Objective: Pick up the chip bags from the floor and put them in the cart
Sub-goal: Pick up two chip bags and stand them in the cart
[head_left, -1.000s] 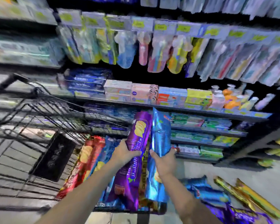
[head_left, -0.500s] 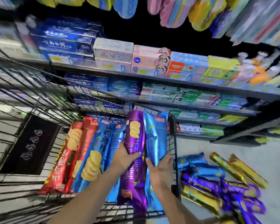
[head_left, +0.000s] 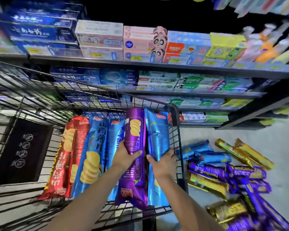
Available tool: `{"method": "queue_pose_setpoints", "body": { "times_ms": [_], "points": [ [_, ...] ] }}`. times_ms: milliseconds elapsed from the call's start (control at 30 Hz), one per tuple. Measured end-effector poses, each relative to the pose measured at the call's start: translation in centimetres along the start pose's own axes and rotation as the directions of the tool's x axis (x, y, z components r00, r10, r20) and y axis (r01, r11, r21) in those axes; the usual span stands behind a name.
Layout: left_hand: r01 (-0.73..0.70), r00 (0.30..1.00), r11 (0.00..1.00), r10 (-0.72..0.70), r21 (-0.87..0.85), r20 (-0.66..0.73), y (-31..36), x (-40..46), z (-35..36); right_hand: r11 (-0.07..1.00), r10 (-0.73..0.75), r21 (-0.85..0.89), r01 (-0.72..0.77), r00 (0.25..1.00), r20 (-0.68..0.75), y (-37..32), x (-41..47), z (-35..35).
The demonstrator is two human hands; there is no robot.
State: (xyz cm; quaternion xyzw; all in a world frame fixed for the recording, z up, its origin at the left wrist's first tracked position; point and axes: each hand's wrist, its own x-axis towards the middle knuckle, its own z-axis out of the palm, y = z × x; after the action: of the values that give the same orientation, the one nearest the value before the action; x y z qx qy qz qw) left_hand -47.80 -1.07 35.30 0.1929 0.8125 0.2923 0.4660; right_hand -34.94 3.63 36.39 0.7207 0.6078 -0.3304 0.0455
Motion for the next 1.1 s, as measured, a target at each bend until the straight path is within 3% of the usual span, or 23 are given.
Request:
{"method": "queue_pose_setpoints", "body": {
  "times_ms": [167,300,400,533,667,800,933,1100],
  "points": [
    [-0.117,0.992,0.993,0.118,0.021,-0.051,3.5,-1.9,-1.2,0.992,-0.117,0.053,0.117,0.993,0.005,-0.7,-1.2,-2.1],
    [-0.299,0.95,0.942,0.309,0.152,-0.045,9.7,-2.9,-0.9,0.944,-0.301,0.101,0.314,0.945,-0.132,-1.2,-0.9,-7.4],
    [-0.456,0.881,0.828,0.472,0.326,0.032,16.0,-4.6,1.8,0.939,-0.326,0.034,0.343,0.916,-0.235,1.1,0.0,-12.9],
    [-0.625,0.766,0.602,0.595,0.497,0.244,21.7,-7.4,10.0,0.978,-0.201,-0.009,0.209,0.926,-0.319,9.3,1.3,-19.4],
    [-0.715,0.68,0.345,0.548,0.608,0.488,23.4,-11.8,21.1,1.0,0.012,0.002,-0.013,0.91,-0.413,21.6,2.4,-23.5],
    [-0.789,0.585,0.146,0.477,0.597,0.656,21.2,-14.8,32.7,0.963,0.264,0.045,-0.264,0.91,-0.321,36.2,3.4,-23.6],
    [-0.818,0.527,-0.08,0.293,0.57,0.798,16.8,-16.4,43.7,0.903,0.42,0.043,-0.428,0.855,-0.304,47.4,2.7,-22.5],
    [-0.885,0.417,-0.146,0.169,0.441,0.893,8.8,-15.4,56.2,0.841,0.54,0.13,-0.525,0.808,-0.237,58.6,4.8,-17.2]
  ]
}}
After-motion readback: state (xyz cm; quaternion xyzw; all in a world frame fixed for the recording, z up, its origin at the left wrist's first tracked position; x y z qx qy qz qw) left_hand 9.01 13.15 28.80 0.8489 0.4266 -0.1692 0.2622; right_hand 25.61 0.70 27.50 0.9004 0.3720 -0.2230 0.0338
